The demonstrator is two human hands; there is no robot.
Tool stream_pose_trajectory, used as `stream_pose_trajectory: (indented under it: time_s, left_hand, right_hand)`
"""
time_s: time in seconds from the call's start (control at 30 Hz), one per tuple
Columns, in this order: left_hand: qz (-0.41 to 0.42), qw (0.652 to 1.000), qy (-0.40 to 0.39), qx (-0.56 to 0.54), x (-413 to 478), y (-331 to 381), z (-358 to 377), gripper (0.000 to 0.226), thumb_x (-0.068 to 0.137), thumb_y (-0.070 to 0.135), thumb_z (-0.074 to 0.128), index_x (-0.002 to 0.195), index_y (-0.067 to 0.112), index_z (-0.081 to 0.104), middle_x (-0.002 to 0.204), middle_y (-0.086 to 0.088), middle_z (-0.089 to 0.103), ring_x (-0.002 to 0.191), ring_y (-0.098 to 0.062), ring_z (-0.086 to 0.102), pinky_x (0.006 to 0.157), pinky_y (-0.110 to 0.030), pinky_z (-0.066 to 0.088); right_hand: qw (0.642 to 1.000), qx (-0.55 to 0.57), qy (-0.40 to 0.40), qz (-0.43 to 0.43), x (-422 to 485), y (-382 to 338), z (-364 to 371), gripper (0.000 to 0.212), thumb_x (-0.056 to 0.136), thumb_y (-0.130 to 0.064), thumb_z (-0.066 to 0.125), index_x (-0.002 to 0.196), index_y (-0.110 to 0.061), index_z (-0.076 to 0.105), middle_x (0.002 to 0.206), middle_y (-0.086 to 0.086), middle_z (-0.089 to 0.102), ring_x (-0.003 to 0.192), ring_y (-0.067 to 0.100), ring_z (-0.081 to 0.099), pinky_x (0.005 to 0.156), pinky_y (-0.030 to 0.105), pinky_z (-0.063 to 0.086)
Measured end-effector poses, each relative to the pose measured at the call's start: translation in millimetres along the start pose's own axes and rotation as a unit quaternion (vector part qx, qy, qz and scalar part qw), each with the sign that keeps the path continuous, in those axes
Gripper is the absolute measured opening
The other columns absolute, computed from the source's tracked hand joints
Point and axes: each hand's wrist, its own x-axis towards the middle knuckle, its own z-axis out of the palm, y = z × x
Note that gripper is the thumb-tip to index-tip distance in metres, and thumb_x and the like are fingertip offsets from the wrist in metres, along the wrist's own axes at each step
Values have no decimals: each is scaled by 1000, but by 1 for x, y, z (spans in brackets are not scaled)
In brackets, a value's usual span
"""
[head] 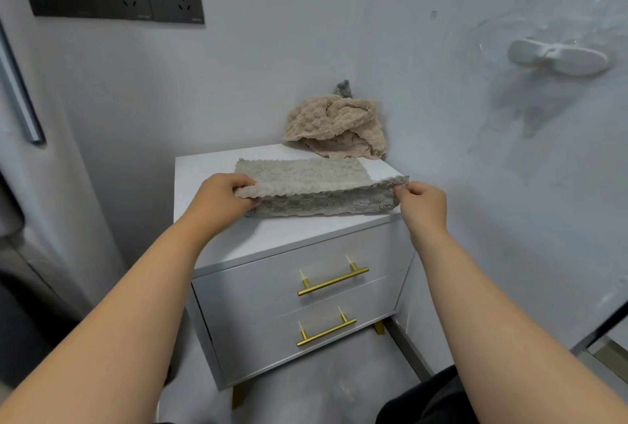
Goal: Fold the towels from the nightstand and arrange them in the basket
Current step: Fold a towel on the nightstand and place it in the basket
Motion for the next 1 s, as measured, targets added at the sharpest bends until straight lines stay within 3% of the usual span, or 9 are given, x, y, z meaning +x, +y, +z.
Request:
stream_pose_trajectory:
  time_s: [0.1,0.2,0.37,0.43,0.53,0.67,0.8,1.0]
  left_hand:
    - [-47,990,16,-135,1,-4,-6,11,85,6,66,83,16,70,81,4,66,72,-7,56,63,-19,41]
    - [-93,963,-8,-252,2,-11,-10,18,87,5,65,78,19,72,75,1,67,70,-11,59,67,-22,44]
    - [-134,928,-55,-343,3,-20,-15,11,91,7,58,85,8,68,72,-1,71,66,-12,65,61,-21,53]
    - [-151,920,-110,-346,2,-20,-16,11,91,10,58,93,5,67,82,-5,74,74,-15,68,67,-25,56]
    - [-165,927,-154,-298,1,-16,-14,13,92,12,57,93,5,67,73,-4,73,61,-10,67,54,-21,53]
    - [-160,950,-126,-237,6,-16,-10,12,91,13,61,81,9,66,63,0,67,56,-13,61,54,-23,51]
    - [-155,955,-88,-238,16,-17,-5,16,92,11,59,76,9,62,46,10,58,39,-1,51,39,-14,40]
    - [-170,942,-45,-286,42,-24,-3,12,91,16,61,84,8,66,72,-6,66,57,-13,61,53,-22,49]
  right_hand:
    - [999,46,-2,3,1,1,2,20,88,-5,55,69,-4,54,62,4,32,60,15,28,55,29,20]
    - [997,69,-7,15,5,1,1,21,88,-5,56,72,9,57,71,8,46,69,17,40,60,28,30]
    - [998,52,-16,39,12,3,-3,26,85,-9,61,60,-14,62,63,4,57,68,22,54,68,34,46]
    - [1000,-4,-17,25,11,2,-6,27,86,-10,60,59,-15,60,59,3,55,60,22,53,57,26,46]
    - [996,-84,-21,5,10,3,-7,21,88,-12,58,68,-11,63,55,4,53,49,19,49,45,21,37]
    - [991,-134,-21,-24,16,5,-4,17,88,-13,59,72,-11,65,60,-2,55,67,21,54,66,25,39]
    - [991,-129,-4,-47,25,0,5,19,89,-12,58,70,-14,63,61,-6,54,70,18,52,69,25,37]
    - [987,-141,24,-69,47,-8,22,16,90,-13,57,78,-10,67,72,5,61,76,21,55,68,24,35]
